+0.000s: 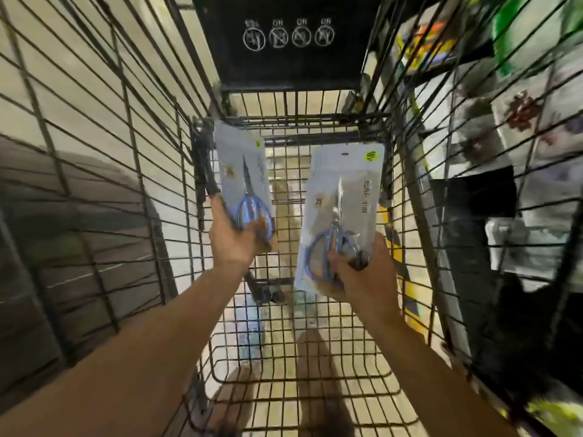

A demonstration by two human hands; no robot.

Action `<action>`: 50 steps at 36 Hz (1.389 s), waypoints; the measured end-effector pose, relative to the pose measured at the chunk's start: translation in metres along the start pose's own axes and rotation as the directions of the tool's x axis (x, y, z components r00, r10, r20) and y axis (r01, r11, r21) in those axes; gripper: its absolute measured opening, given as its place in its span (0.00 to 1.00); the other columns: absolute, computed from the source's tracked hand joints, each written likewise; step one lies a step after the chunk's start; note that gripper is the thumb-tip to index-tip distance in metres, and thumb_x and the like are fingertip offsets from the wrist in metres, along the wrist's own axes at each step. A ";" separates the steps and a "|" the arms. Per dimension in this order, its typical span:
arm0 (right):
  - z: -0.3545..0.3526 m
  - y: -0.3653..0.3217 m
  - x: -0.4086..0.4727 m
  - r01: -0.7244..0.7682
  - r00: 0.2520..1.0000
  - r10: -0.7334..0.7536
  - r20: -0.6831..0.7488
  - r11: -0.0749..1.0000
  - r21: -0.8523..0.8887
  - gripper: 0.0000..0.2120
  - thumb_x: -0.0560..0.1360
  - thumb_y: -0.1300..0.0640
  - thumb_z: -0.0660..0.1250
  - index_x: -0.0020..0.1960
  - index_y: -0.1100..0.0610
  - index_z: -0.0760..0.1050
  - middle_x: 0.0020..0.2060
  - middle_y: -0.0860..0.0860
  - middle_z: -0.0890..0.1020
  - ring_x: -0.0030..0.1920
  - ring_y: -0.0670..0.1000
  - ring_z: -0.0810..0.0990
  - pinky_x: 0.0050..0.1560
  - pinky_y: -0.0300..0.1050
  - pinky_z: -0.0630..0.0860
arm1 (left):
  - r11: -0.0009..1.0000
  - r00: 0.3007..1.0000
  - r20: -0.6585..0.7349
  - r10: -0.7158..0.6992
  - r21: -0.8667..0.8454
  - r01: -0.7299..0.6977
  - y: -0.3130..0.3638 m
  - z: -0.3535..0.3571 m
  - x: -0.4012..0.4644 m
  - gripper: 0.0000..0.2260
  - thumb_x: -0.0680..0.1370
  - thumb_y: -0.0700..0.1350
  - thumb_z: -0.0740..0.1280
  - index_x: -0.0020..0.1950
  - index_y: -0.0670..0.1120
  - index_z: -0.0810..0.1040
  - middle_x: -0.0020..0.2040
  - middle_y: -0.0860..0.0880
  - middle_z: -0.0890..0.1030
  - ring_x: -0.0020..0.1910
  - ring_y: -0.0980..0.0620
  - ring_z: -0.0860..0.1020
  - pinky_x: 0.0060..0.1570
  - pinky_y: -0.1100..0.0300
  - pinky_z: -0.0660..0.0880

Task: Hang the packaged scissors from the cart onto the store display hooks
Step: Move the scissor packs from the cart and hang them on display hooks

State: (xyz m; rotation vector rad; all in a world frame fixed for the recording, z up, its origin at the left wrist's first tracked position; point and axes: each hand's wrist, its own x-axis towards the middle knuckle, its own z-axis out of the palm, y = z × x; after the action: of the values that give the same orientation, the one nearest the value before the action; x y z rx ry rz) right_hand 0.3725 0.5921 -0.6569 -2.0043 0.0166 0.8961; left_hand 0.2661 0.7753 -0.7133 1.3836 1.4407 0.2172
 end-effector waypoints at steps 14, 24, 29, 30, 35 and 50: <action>-0.065 -0.098 -0.177 0.145 0.986 -0.160 0.052 0.964 0.224 0.33 0.77 0.74 0.66 0.77 0.58 0.61 0.51 0.51 0.85 0.46 0.48 0.86 0.41 0.53 0.85 | 0.985 0.936 0.308 0.170 -0.091 -0.149 0.110 -0.124 -0.173 0.30 0.77 0.35 0.73 0.76 0.49 0.65 0.68 0.44 0.78 0.66 0.41 0.78 0.63 0.41 0.78; -0.106 -0.153 -0.339 0.336 0.941 -0.311 -0.133 0.901 0.273 0.45 0.73 0.73 0.73 0.77 0.41 0.58 0.67 0.50 0.79 0.61 0.49 0.82 0.51 0.38 0.81 | 0.950 0.855 0.416 0.308 -0.180 -0.255 0.170 -0.238 -0.282 0.44 0.70 0.34 0.79 0.77 0.63 0.65 0.72 0.49 0.76 0.68 0.46 0.77 0.63 0.48 0.78; -0.135 -0.155 -0.402 0.432 0.898 -0.388 -0.209 0.869 0.243 0.42 0.73 0.72 0.72 0.75 0.41 0.61 0.64 0.36 0.79 0.62 0.45 0.81 0.57 0.40 0.80 | 0.933 0.753 0.551 0.360 -0.238 -0.271 0.187 -0.261 -0.335 0.46 0.69 0.32 0.78 0.78 0.63 0.63 0.69 0.52 0.79 0.64 0.47 0.81 0.57 0.40 0.81; -0.142 -0.153 -0.411 0.431 0.896 -0.382 -0.228 0.872 0.234 0.42 0.73 0.73 0.73 0.76 0.42 0.60 0.64 0.37 0.79 0.62 0.45 0.82 0.57 0.42 0.81 | 0.930 0.737 0.567 0.368 -0.244 -0.276 0.191 -0.263 -0.346 0.46 0.69 0.32 0.78 0.78 0.62 0.63 0.68 0.54 0.80 0.63 0.49 0.81 0.55 0.43 0.82; -0.179 -0.145 -0.453 0.478 0.862 -0.394 -0.320 0.843 0.249 0.41 0.73 0.73 0.72 0.73 0.40 0.61 0.59 0.30 0.80 0.56 0.39 0.83 0.47 0.34 0.80 | 0.890 0.683 0.575 0.451 -0.239 -0.387 0.210 -0.266 -0.391 0.44 0.69 0.34 0.77 0.77 0.62 0.64 0.61 0.61 0.83 0.59 0.55 0.83 0.51 0.49 0.83; -0.336 -0.023 -0.590 0.607 0.698 -0.361 -0.618 0.757 0.244 0.43 0.74 0.66 0.74 0.78 0.37 0.59 0.77 0.44 0.66 0.70 0.54 0.76 0.58 0.51 0.81 | 0.742 0.469 0.637 0.611 -0.254 -0.621 0.205 -0.174 -0.569 0.43 0.69 0.49 0.81 0.73 0.74 0.61 0.74 0.57 0.73 0.69 0.51 0.76 0.66 0.37 0.74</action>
State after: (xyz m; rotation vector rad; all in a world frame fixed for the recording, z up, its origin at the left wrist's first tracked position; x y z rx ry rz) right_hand 0.1428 0.1666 -0.1799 -1.6366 -0.0152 -0.0584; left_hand 0.1159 0.4721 -0.1828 1.7125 0.2561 0.1195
